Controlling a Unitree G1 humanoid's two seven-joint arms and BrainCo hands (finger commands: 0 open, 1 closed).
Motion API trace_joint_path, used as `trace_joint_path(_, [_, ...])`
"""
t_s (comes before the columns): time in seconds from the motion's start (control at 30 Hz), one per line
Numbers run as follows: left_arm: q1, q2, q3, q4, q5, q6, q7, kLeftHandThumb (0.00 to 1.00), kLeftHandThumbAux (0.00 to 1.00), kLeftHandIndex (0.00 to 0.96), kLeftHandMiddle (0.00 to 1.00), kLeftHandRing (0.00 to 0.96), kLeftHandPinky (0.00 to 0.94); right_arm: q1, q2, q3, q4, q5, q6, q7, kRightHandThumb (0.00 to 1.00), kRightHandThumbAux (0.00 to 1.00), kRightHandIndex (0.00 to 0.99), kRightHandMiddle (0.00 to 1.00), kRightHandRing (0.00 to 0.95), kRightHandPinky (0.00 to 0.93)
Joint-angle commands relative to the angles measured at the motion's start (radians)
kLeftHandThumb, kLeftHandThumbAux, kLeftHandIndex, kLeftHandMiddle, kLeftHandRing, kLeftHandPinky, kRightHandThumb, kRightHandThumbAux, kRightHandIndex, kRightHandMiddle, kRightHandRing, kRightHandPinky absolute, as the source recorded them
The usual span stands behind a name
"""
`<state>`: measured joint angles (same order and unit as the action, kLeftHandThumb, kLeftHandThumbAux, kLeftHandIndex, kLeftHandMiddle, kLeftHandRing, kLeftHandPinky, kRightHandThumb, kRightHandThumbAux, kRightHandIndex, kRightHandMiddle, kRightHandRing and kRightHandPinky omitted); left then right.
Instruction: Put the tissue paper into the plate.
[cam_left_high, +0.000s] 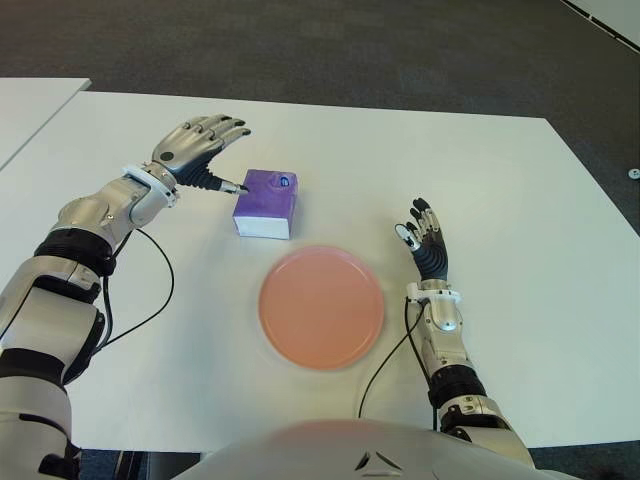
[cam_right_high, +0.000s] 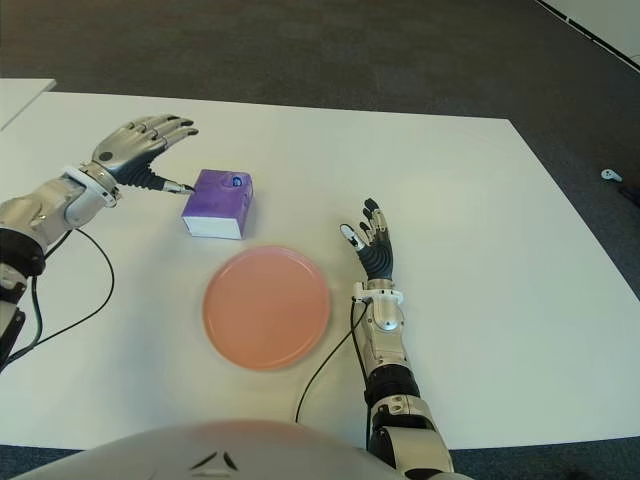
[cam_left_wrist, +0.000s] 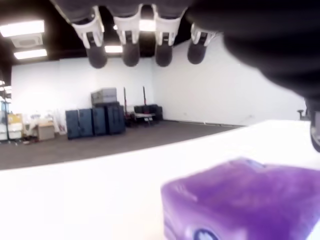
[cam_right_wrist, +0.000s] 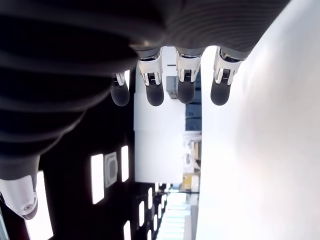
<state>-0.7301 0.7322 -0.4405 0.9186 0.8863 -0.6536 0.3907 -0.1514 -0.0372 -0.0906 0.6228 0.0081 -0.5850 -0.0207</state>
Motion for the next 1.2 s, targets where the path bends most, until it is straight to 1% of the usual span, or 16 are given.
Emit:
trace_joint_path(0.03, [-0.025, 0.0, -0.038, 0.03, 0.012, -0.02, -0.051, 0.122, 0.327, 0.0, 0.0, 0.0, 0.0, 0.068, 0.012, -0.001, 0.079, 0.004, 0.019, 0.007, 0.04, 0.538, 0.0, 0.0, 0.0, 0.0])
trace_joint_path(0.27, [-0.033, 0.0, -0.053, 0.041, -0.003, -0.029, -0.096, 0.107, 0.313, 0.0, 0.0, 0.0, 0.0, 0.063, 0.012, -0.002, 0.087, 0.008, 0.016, 0.01, 0.036, 0.532, 0.0, 0.0, 0.0, 0.0])
trace_joint_path(0.4, [-0.043, -0.007, -0.066, 0.051, -0.008, -0.02, -0.147, 0.088, 0.311, 0.0, 0.0, 0.0, 0.0, 0.057, 0.002, -0.001, 0.094, -0.002, 0.021, 0.006, 0.031, 0.523, 0.0, 0.0, 0.0, 0.0])
trace_joint_path(0.6, [-0.057, -0.03, -0.075, 0.077, -0.005, -0.003, -0.161, 0.091, 0.315, 0.0, 0.0, 0.0, 0.0, 0.056, 0.0, -0.001, 0.092, 0.003, 0.023, 0.012, 0.032, 0.524, 0.0, 0.0, 0.0, 0.0])
trace_joint_path(0.83, [-0.076, -0.064, -0.09, 0.104, -0.001, 0.023, -0.154, 0.098, 0.314, 0.0, 0.0, 0.0, 0.0, 0.047, -0.007, 0.001, 0.104, -0.007, 0.024, 0.008, 0.032, 0.521, 0.0, 0.0, 0.0, 0.0])
trace_joint_path(1.2, [-0.097, -0.099, -0.112, 0.131, 0.013, 0.062, -0.065, 0.107, 0.32, 0.0, 0.0, 0.0, 0.0, 0.041, -0.015, 0.005, 0.117, -0.015, 0.02, 0.004, 0.034, 0.521, 0.0, 0.0, 0.0, 0.0])
